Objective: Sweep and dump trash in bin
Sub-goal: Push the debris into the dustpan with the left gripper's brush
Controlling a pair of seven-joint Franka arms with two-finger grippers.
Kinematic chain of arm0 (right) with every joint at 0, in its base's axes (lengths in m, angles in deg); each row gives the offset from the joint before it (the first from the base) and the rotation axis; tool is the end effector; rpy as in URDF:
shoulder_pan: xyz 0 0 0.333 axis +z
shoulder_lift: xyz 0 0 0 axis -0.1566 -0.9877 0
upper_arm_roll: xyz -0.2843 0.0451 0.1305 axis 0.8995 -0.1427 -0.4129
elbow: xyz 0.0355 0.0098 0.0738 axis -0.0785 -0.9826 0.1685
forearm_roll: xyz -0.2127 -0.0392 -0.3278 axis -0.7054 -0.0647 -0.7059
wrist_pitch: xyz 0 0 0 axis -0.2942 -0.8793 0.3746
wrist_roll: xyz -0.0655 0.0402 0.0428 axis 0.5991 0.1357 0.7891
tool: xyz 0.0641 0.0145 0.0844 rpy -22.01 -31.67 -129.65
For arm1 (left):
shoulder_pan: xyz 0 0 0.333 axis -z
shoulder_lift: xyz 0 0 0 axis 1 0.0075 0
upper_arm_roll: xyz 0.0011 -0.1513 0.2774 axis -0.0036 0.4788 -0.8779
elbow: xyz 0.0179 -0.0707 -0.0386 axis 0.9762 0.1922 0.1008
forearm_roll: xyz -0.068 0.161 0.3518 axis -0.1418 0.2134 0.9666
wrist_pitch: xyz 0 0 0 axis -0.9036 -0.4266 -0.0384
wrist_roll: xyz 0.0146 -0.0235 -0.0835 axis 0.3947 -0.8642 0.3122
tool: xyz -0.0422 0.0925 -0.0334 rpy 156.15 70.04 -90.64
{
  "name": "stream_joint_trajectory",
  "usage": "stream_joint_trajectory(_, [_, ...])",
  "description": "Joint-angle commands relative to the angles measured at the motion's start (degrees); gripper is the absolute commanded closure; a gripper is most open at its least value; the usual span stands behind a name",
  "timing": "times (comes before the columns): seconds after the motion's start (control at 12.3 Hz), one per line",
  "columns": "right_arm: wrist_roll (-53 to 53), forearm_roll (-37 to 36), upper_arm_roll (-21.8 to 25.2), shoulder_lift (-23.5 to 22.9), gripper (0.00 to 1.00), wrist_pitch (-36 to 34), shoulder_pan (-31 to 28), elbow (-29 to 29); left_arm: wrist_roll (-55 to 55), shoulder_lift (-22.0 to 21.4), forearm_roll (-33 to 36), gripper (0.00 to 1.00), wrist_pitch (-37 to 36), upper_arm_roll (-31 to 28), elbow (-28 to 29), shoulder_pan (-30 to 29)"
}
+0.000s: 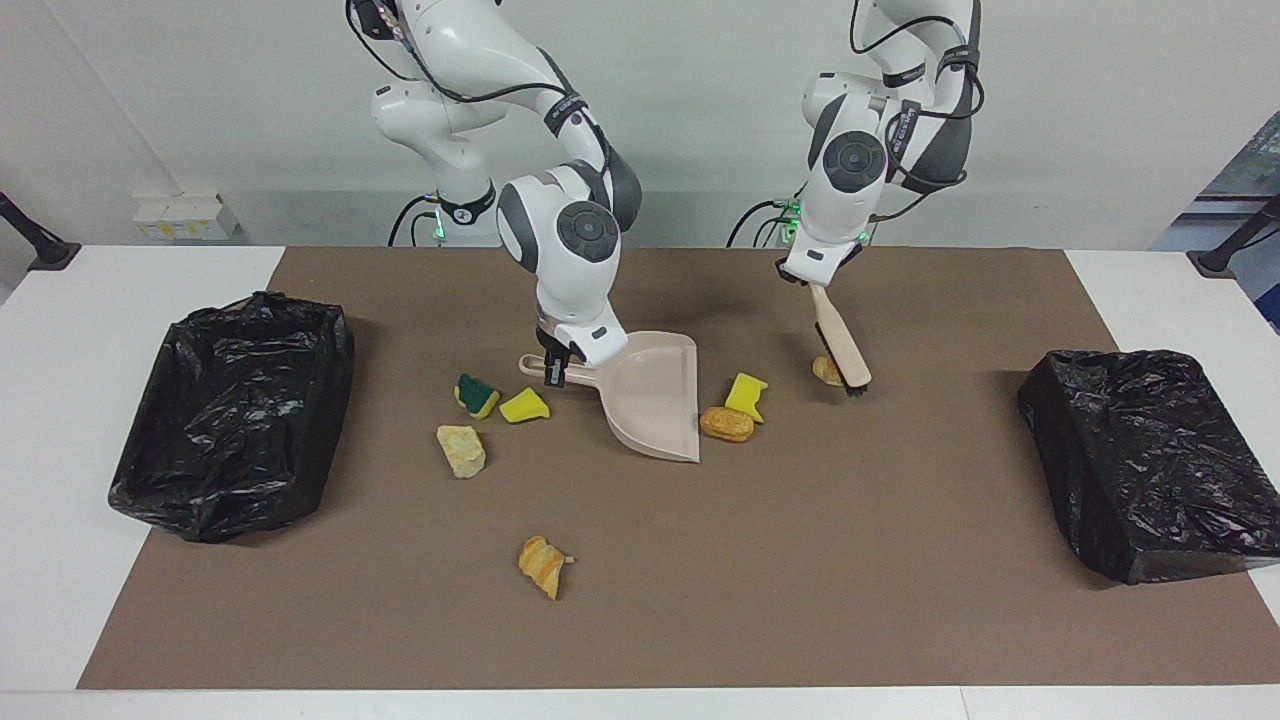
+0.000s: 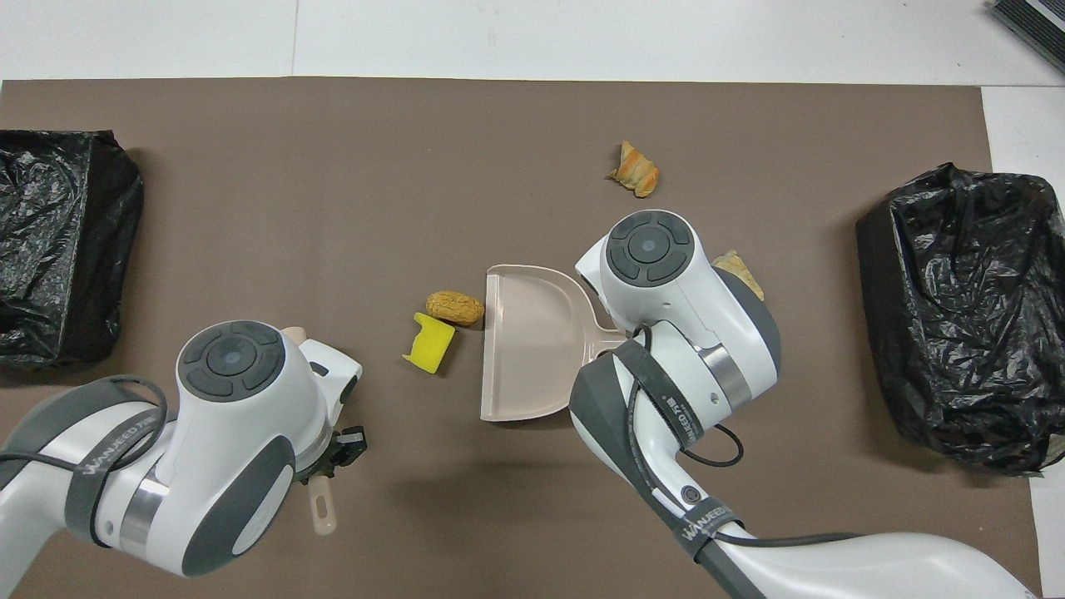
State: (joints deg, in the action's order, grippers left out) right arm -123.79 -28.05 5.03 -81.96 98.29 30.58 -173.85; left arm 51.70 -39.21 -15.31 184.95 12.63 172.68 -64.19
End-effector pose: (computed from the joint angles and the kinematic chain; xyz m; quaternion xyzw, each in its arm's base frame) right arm 0.5460 0.2620 0.3722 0.7252 0.6767 -0.1213 0.0373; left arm 0.3935 -0.1922 0.4041 -0.9730 -0.1320 0.1612 0.0998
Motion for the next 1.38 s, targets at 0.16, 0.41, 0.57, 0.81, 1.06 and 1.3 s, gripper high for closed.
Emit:
stream_joint_trajectory(0.16, [-0.7,0.0,-0.5,2.3,1.00,3.3,0.0,-3.9,6.9,-5.3,0.3,1.00,2.8,0.3,8.4,-2.5])
stream_joint_trajectory(0.41, [-0.3,0.0,-0.5,2.8,1.00,4.1,0.0,-4.8,9.4,-2.8,0.3,1.00,14.0,0.4,10.1,-2.5])
stream_joint_trajectory(0.57, [0.2,0.0,-0.5,2.8,1.00,4.3,0.0,-4.8,7.1,0.6,0.2,1.00,20.4,0.6,9.4,-2.1])
stream_joint_trajectory(0.81, [0.9,0.0,-0.5,2.8,1.00,4.4,0.0,-4.8,-3.0,5.3,-0.3,1.00,25.9,0.9,6.8,-1.3])
stream_joint_trajectory(1.06, [0.9,1.8,-0.5,2.8,1.00,5.0,0.1,-4.8,-8.9,10.1,-2.0,1.00,26.2,1.0,2.3,2.8])
stream_joint_trajectory(1.3, [0.9,1.8,-0.5,2.8,1.00,5.0,0.1,-4.8,-8.9,13.4,-4.5,1.00,28.0,1.0,-3.6,6.6])
